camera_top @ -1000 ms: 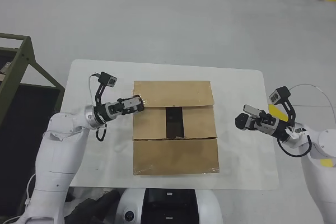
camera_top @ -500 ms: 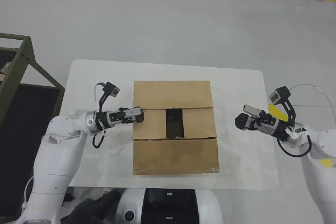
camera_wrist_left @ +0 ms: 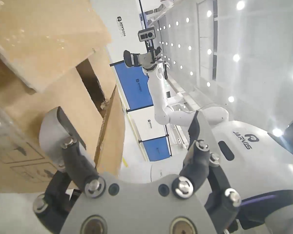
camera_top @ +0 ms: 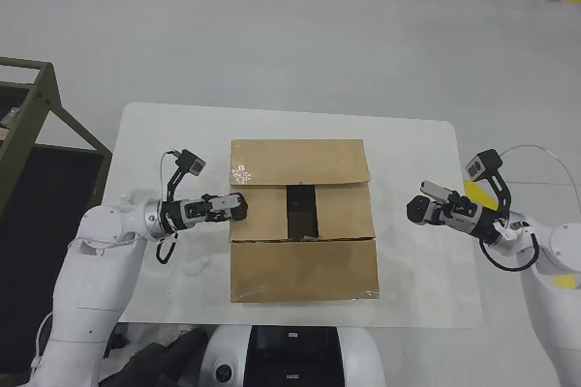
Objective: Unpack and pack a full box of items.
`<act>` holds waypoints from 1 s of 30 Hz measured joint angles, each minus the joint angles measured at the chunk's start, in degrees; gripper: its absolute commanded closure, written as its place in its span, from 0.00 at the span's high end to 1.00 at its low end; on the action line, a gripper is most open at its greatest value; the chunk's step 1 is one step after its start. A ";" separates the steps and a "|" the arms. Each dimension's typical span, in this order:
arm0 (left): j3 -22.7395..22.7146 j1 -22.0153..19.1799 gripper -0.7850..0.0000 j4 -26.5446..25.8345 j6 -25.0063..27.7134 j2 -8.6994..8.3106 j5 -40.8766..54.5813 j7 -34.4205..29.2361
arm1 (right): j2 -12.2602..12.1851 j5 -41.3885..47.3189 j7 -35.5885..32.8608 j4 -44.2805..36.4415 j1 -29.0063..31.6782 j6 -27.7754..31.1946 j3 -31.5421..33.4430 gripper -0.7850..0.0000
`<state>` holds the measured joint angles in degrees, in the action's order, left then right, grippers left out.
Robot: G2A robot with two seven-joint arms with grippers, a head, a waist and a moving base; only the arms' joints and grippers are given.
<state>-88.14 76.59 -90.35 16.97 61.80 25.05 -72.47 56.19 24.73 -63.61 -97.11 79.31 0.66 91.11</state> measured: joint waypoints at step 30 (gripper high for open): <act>5.59 -11.69 1.00 3.66 -0.43 0.75 5.74 11.69 | 0.00 0.00 0.00 0.00 0.00 0.00 0.00 1.00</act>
<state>-82.55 64.90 -86.69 16.53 62.55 30.79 -60.77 56.19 24.73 -63.61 -97.11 79.31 0.66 91.11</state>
